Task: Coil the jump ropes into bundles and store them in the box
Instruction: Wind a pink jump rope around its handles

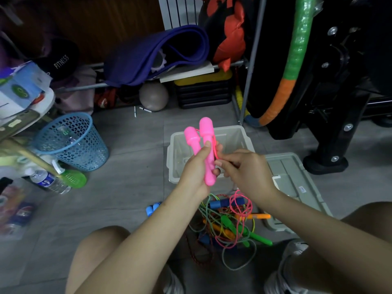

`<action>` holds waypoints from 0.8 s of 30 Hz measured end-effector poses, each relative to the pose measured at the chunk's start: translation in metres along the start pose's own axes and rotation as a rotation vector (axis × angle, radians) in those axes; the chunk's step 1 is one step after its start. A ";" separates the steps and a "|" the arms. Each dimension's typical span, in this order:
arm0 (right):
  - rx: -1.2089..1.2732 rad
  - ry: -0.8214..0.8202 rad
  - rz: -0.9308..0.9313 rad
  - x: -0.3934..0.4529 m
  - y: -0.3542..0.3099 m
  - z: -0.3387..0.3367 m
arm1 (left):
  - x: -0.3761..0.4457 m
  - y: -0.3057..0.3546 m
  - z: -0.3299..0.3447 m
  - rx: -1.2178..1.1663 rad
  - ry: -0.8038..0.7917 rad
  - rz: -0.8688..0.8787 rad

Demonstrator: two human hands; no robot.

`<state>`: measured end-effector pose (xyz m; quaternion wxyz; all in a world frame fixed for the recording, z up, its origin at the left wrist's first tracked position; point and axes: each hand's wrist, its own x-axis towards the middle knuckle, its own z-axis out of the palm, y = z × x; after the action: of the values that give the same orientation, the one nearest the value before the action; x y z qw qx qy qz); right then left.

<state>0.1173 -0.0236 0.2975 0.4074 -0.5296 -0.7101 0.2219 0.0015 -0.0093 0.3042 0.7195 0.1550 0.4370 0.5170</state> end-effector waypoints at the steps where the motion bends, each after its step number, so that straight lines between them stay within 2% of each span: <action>1: 0.006 -0.015 0.029 0.000 -0.001 -0.001 | 0.000 0.001 0.000 -0.014 0.000 -0.007; 6: -0.003 -0.135 0.148 0.005 -0.003 -0.018 | 0.003 0.014 -0.006 0.051 0.003 0.071; 10: -0.209 -0.280 0.150 0.014 -0.002 -0.038 | 0.006 0.023 -0.014 0.236 -0.005 0.111; 13: -0.394 -0.333 0.082 0.021 0.002 -0.051 | 0.006 0.025 -0.016 0.362 -0.007 0.122; 15: -0.398 -0.326 0.010 0.022 0.006 -0.055 | 0.004 0.029 -0.017 0.453 -0.011 0.110; 17: -0.291 -0.295 -0.098 0.022 0.009 -0.054 | 0.000 0.033 -0.018 0.536 -0.062 0.065; 21: -0.165 -0.201 -0.242 0.026 0.006 -0.051 | -0.005 0.035 -0.023 0.719 -0.248 -0.050; 24: -0.126 -0.178 -0.286 0.030 0.003 -0.048 | -0.007 0.036 -0.024 0.750 -0.384 -0.159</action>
<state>0.1552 0.0002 0.3329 0.3364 -0.4260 -0.8239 0.1628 -0.0405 -0.0061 0.3183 0.7191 0.4652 0.4635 0.2271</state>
